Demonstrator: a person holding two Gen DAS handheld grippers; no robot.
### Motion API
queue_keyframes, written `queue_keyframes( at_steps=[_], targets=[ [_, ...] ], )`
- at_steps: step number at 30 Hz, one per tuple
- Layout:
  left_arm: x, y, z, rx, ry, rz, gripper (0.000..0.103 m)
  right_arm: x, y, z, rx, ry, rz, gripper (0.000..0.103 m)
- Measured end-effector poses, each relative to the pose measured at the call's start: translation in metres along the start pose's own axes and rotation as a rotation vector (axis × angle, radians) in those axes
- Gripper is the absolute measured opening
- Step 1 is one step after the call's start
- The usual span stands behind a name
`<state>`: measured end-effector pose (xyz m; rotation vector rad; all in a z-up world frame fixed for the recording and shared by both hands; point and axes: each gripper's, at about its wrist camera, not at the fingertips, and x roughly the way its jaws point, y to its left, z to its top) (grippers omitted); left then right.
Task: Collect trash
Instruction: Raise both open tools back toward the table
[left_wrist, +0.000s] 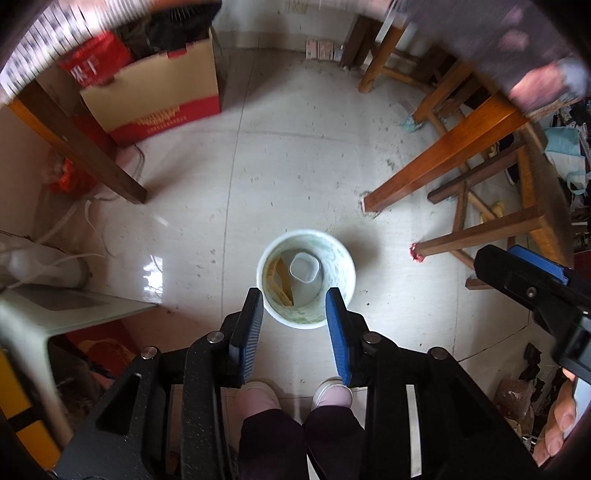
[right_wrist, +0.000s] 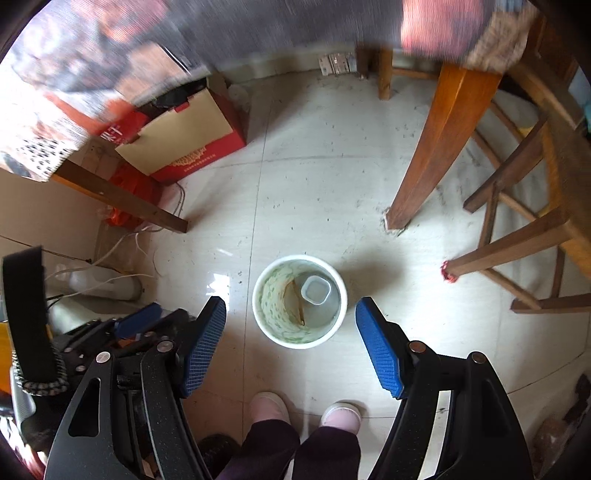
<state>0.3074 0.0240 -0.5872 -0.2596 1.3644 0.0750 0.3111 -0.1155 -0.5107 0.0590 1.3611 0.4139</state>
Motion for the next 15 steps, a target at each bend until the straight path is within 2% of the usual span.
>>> queue_keyframes(
  at_steps=[7, 15],
  targets=[
    [-0.116, -0.002, 0.02, -0.008, -0.101, 0.02, 0.034, -0.089, 0.026, 0.022, -0.026, -0.074, -0.004, 0.07],
    [-0.266, -0.014, 0.028, -0.009, -0.272, 0.011, 0.034, -0.205, 0.064, 0.035, -0.03, -0.215, -0.005, 0.07]
  ],
)
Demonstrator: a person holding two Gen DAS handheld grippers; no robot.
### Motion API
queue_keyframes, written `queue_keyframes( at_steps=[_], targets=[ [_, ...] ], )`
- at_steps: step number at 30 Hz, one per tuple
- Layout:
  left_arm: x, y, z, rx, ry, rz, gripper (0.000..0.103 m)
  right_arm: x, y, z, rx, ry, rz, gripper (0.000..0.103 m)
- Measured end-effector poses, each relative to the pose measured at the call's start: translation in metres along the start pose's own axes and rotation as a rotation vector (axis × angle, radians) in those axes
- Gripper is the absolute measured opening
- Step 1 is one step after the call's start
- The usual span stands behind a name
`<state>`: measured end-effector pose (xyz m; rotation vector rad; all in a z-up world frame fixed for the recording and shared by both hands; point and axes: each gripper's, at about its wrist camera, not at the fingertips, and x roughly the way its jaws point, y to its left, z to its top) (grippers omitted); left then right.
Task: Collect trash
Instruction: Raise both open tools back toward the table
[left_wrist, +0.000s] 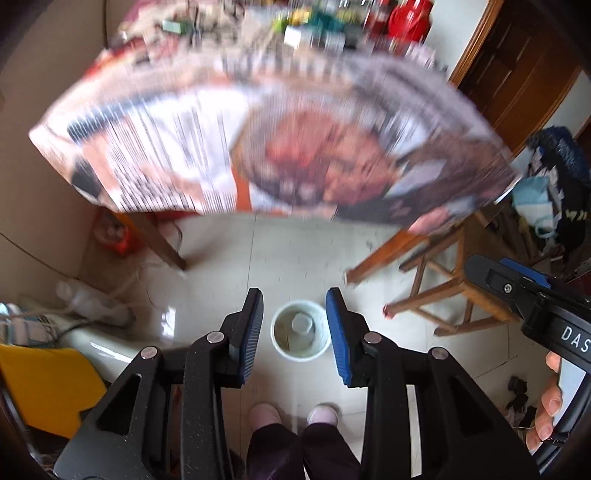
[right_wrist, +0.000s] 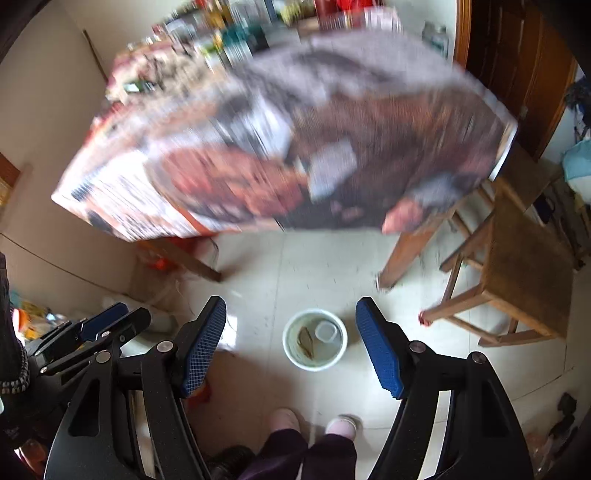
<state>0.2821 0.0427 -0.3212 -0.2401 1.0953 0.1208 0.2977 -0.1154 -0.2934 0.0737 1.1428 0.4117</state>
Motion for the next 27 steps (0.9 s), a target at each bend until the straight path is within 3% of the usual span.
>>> queue_keyframes(
  at_steps=[12, 16, 24, 27],
  targets=[
    [-0.17, -0.007, 0.05, 0.131, -0.262, -0.077, 0.037, -0.152, 0.065, 0.029, -0.025, -0.243, -0.038, 0.07],
    [-0.218, -0.007, 0.055, 0.171, -0.367, -0.087, 0.045, -0.193, 0.076, 0.03, -0.016, -0.336, -0.038, 0.07],
    [-0.27, -0.002, 0.064, 0.183, -0.483, -0.131, 0.057, -0.242, 0.084, 0.035, 0.003, -0.496, -0.05, 0.077],
    [-0.277, -0.005, 0.072, 0.193, -0.523, -0.104, 0.065, -0.247, 0.082, 0.043, 0.008, -0.529, -0.052, 0.079]
  ],
)
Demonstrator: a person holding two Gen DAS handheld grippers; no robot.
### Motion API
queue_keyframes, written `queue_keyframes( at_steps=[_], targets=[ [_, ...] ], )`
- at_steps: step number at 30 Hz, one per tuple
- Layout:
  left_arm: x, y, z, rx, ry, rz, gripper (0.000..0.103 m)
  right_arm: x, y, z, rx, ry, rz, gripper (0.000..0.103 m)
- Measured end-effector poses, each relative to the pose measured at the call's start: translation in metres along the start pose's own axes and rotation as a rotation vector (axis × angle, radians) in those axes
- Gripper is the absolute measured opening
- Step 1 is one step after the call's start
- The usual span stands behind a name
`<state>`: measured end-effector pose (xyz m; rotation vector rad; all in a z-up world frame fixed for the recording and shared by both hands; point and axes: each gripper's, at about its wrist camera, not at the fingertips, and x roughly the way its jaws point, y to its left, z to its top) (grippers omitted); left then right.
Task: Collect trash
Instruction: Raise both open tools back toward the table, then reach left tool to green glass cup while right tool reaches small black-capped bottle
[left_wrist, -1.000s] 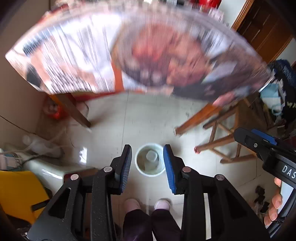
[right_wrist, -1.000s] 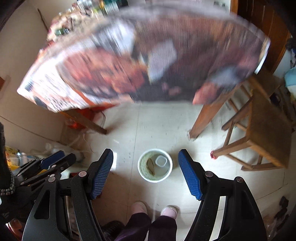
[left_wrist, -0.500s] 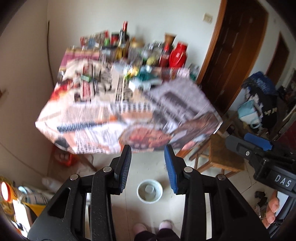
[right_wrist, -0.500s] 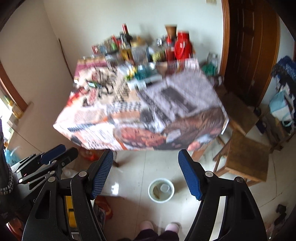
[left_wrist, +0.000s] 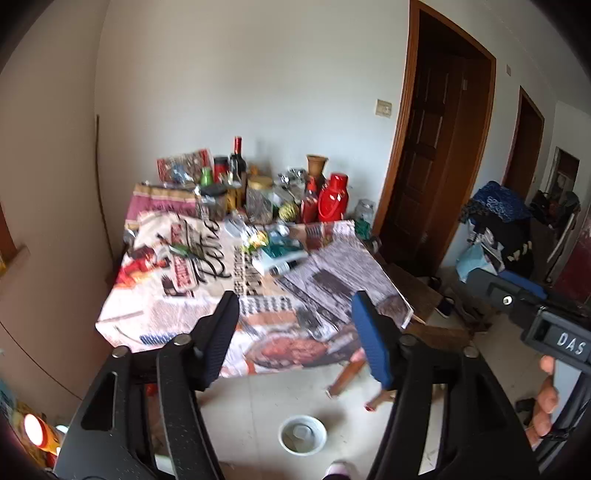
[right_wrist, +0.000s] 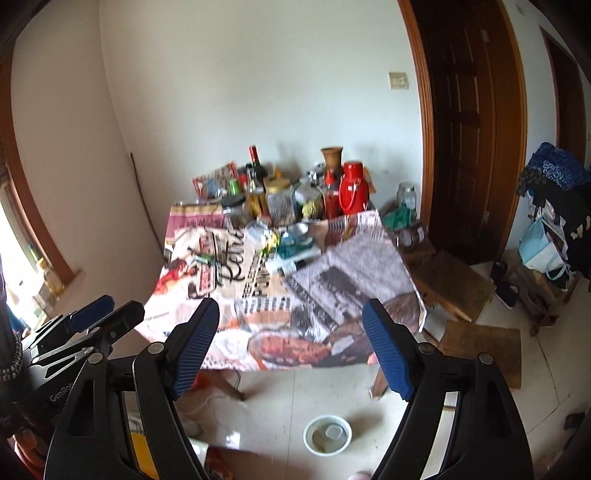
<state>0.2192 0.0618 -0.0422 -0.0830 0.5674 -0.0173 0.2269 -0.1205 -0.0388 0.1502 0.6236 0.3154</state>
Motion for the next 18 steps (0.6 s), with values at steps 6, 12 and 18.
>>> queue_keyframes(
  at_steps=[6, 12, 18],
  targets=[
    [0.021, -0.003, 0.013, 0.015, -0.043, 0.064, 0.088, 0.016, -0.008, 0.019, -0.008, -0.047, -0.008, 0.086],
    [0.072, -0.008, 0.04, 0.008, -0.032, 0.099, 0.088, 0.057, -0.025, 0.052, -0.038, -0.041, 0.022, 0.086],
    [0.129, -0.02, 0.082, -0.014, -0.04, 0.131, 0.088, 0.098, -0.044, 0.09, -0.061, -0.01, 0.072, 0.086]
  ],
)
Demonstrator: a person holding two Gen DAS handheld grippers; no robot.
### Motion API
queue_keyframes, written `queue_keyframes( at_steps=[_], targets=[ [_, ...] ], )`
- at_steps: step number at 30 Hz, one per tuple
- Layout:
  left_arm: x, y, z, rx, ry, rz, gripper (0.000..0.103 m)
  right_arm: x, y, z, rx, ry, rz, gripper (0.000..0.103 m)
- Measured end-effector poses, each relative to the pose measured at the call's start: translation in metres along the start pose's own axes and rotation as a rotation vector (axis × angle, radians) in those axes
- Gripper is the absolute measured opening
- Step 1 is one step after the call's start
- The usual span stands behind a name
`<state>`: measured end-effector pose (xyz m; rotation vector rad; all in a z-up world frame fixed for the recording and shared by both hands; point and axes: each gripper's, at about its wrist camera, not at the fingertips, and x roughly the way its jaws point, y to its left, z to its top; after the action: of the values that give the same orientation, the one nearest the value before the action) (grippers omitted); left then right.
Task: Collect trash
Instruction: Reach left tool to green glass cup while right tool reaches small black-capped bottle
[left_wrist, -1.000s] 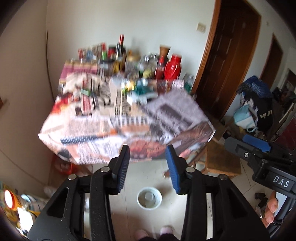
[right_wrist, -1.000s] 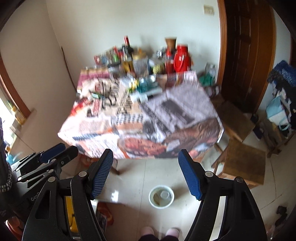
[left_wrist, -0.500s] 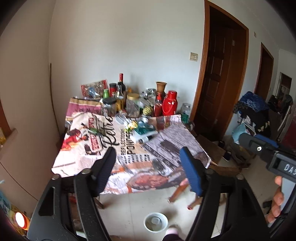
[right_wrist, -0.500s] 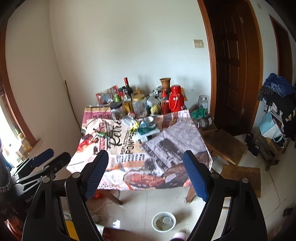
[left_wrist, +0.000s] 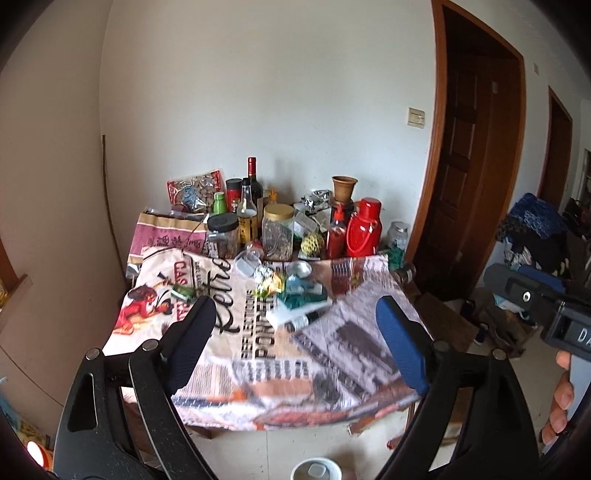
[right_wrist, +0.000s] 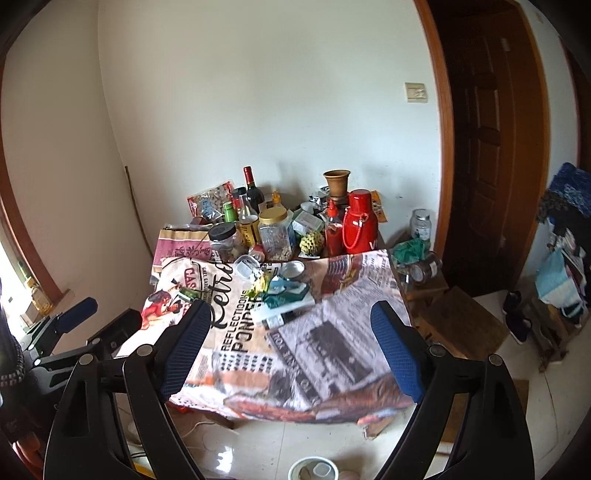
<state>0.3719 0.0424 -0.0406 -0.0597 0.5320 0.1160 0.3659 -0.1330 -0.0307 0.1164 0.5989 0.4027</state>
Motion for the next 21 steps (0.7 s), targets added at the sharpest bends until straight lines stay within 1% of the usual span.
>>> queue_keyframes(
  at_steps=[3, 6, 8, 11, 14, 16, 17, 21],
  targets=[
    [0.023, -0.003, 0.012, -0.033, 0.0, 0.031, 0.088, 0.024, -0.012, 0.014, -0.027, 0.023, 0.017, 0.086],
    [0.049, -0.001, 0.019, -0.09, 0.031, 0.06, 0.088, 0.049, -0.023, 0.022, -0.027, 0.065, 0.048, 0.086],
    [0.063, 0.005, 0.022, -0.127, 0.05, 0.089, 0.088, 0.068, -0.029, 0.025, -0.021, 0.098, 0.075, 0.086],
    [0.079, 0.021, 0.024, -0.167, 0.088, 0.15, 0.088, 0.091, -0.031, 0.026, -0.014, 0.141, 0.086, 0.086],
    [0.094, 0.049, 0.024, -0.195, 0.111, 0.218, 0.088, 0.117, -0.03, 0.027, 0.006, 0.185, 0.097, 0.086],
    [0.109, 0.074, 0.023, -0.23, 0.131, 0.254, 0.088, 0.134, -0.029, 0.028, 0.018, 0.218, 0.097, 0.086],
    [0.114, 0.085, 0.023, -0.261, 0.155, 0.317, 0.088, 0.145, -0.024, 0.026, 0.024, 0.236, 0.088, 0.086],
    [0.148, 0.142, 0.02, -0.31, 0.197, 0.332, 0.088, 0.185, -0.012, 0.021, 0.041, 0.274, 0.041, 0.086]
  ],
)
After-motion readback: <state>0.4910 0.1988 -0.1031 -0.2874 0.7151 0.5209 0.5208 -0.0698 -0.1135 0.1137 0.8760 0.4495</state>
